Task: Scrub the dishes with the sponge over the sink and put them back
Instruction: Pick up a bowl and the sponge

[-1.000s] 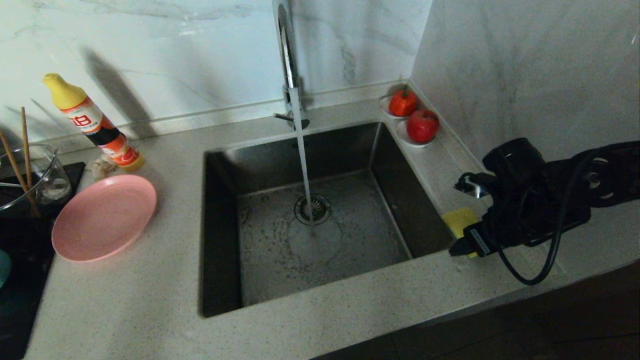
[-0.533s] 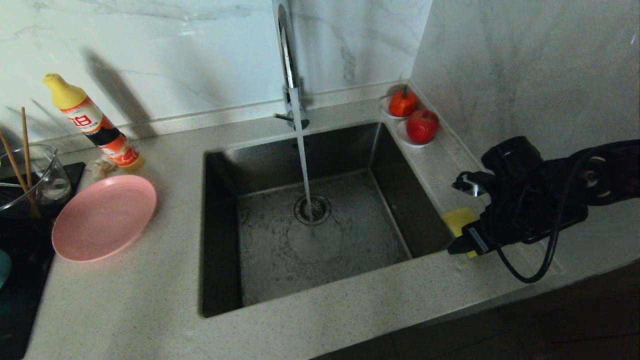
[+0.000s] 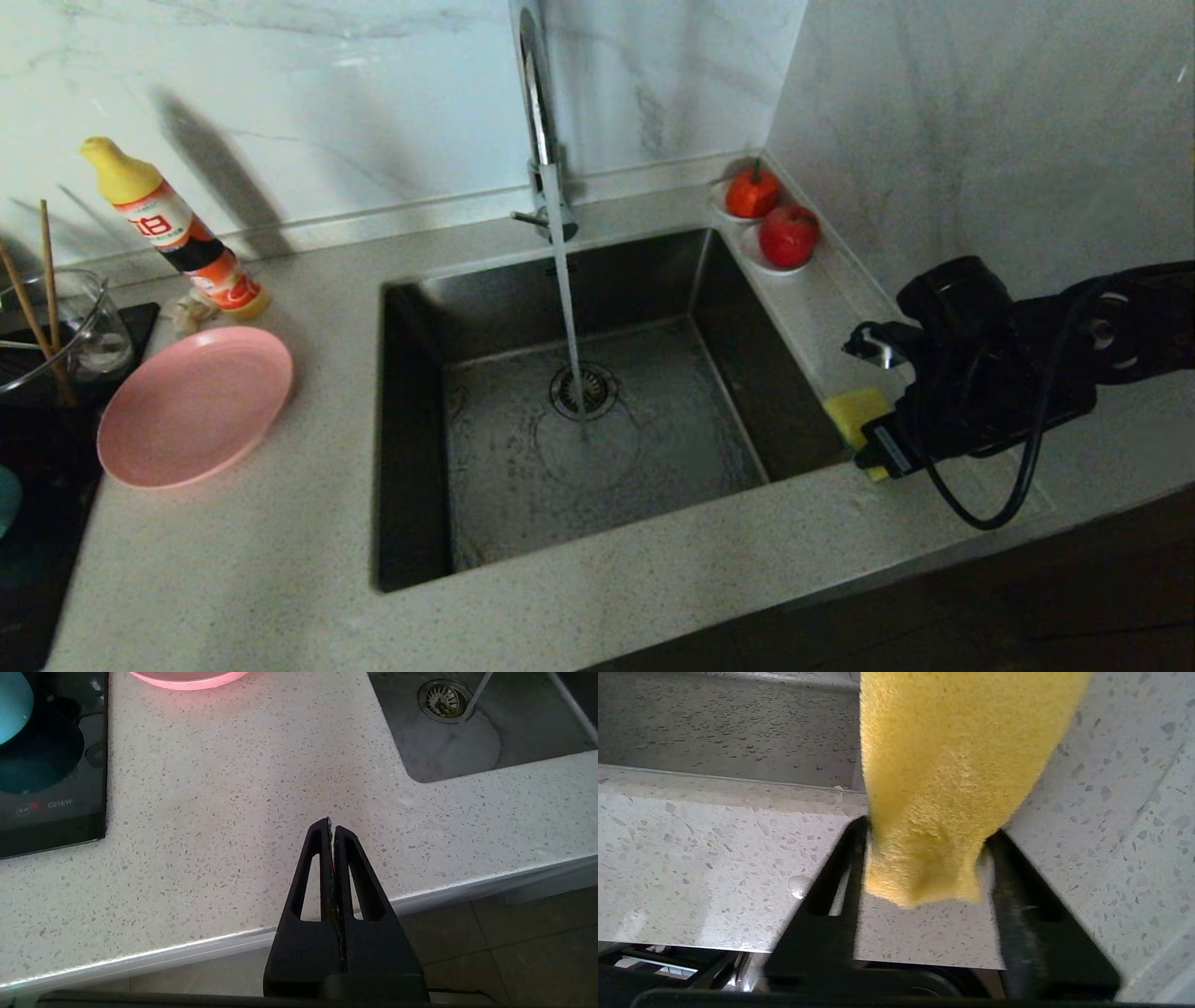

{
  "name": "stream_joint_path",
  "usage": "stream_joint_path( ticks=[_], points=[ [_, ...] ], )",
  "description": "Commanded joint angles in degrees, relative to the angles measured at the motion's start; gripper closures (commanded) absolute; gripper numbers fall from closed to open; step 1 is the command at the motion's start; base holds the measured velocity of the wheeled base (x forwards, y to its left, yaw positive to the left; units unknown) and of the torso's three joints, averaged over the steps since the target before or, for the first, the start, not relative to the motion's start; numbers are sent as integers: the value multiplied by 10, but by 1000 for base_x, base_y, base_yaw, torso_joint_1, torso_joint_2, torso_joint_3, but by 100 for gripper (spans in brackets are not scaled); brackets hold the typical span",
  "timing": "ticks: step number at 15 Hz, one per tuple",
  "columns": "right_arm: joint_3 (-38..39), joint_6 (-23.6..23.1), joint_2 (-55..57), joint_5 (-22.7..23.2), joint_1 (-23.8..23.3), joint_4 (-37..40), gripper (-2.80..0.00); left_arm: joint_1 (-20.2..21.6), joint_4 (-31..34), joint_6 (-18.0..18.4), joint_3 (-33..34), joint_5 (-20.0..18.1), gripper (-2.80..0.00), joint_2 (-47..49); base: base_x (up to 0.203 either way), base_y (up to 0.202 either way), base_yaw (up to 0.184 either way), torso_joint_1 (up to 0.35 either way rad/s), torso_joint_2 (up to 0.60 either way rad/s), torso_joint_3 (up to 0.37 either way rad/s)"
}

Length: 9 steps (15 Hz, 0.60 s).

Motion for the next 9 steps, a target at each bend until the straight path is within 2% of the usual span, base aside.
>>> stream_joint_path(
  ticks=[1,9],
  points=[
    [-4,-1,1,-2,0,3,0,0,0,0,0,0,0,-1,0,0,0,0,0,0],
    [-26,0,-47,3,10,25,0,0,0,0,0,0,0,-1,0,0,0,0,0,0]
  ],
)
